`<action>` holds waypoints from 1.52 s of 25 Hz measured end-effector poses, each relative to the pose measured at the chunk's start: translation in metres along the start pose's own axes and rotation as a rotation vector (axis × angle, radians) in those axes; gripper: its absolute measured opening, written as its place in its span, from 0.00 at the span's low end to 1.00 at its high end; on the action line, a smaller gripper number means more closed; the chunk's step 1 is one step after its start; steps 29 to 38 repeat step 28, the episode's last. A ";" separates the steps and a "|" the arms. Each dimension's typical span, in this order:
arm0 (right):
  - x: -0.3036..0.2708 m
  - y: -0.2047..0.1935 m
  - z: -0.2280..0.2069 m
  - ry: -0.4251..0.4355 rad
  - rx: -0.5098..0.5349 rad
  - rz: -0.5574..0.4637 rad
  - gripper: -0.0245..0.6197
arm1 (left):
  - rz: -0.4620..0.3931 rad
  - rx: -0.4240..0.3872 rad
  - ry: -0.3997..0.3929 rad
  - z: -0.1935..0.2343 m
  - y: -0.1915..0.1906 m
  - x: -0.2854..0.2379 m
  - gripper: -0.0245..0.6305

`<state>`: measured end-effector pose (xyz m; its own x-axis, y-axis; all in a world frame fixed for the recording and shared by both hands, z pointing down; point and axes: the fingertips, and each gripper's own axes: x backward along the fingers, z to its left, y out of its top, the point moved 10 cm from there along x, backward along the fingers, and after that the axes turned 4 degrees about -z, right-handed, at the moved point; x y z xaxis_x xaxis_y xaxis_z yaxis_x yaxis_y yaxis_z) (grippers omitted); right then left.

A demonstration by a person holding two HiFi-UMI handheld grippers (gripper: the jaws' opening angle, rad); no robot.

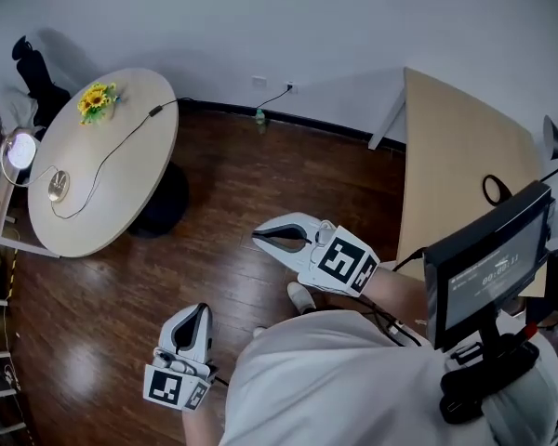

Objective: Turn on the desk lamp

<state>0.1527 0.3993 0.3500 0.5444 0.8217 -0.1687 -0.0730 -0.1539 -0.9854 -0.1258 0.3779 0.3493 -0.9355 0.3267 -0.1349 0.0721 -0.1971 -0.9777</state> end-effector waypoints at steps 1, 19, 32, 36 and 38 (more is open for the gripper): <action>0.000 0.001 0.006 -0.002 0.006 0.002 0.04 | -0.002 0.003 -0.003 -0.001 -0.002 0.005 0.06; -0.018 0.005 0.057 -0.005 0.043 0.027 0.04 | -0.014 0.015 -0.020 0.007 -0.017 0.057 0.06; -0.015 0.000 0.046 -0.002 0.037 0.035 0.04 | -0.004 0.015 -0.018 0.006 -0.018 0.045 0.06; -0.015 0.000 0.046 -0.002 0.037 0.035 0.04 | -0.004 0.015 -0.018 0.006 -0.018 0.045 0.06; -0.015 0.000 0.046 -0.002 0.037 0.035 0.04 | -0.004 0.015 -0.018 0.006 -0.018 0.045 0.06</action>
